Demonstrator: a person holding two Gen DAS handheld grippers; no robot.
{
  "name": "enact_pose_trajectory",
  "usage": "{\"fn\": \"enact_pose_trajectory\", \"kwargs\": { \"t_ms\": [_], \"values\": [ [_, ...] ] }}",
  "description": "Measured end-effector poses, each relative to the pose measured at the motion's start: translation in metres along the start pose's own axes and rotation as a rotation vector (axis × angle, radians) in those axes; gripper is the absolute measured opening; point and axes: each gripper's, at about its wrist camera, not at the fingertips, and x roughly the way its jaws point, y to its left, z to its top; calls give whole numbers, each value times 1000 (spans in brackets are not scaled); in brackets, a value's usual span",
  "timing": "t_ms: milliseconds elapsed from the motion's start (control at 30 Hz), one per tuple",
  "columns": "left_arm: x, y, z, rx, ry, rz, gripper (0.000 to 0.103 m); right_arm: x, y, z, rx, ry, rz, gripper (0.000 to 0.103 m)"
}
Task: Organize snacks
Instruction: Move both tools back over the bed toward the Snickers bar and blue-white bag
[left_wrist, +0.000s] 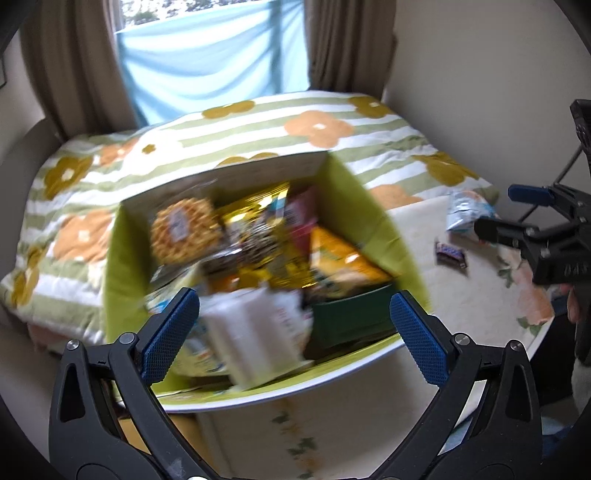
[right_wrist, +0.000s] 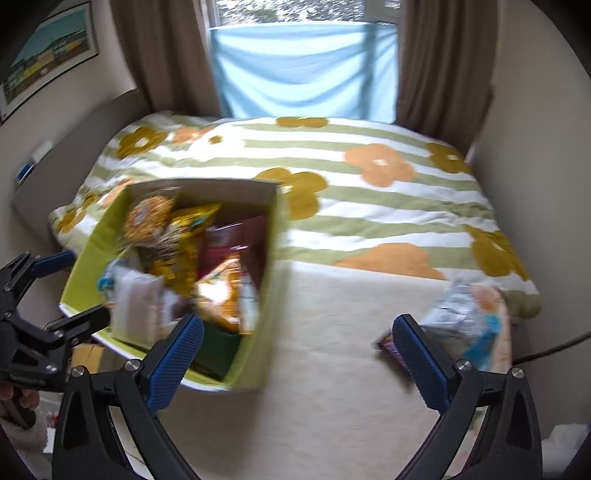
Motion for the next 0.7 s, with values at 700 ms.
{"fn": "enact_pose_trajectory", "kwargs": {
  "t_ms": [700],
  "values": [
    [110, -232, 41, 96, 103, -92, 103, 5, -228, -6, -34, 7, 30, 102]
  ]
}}
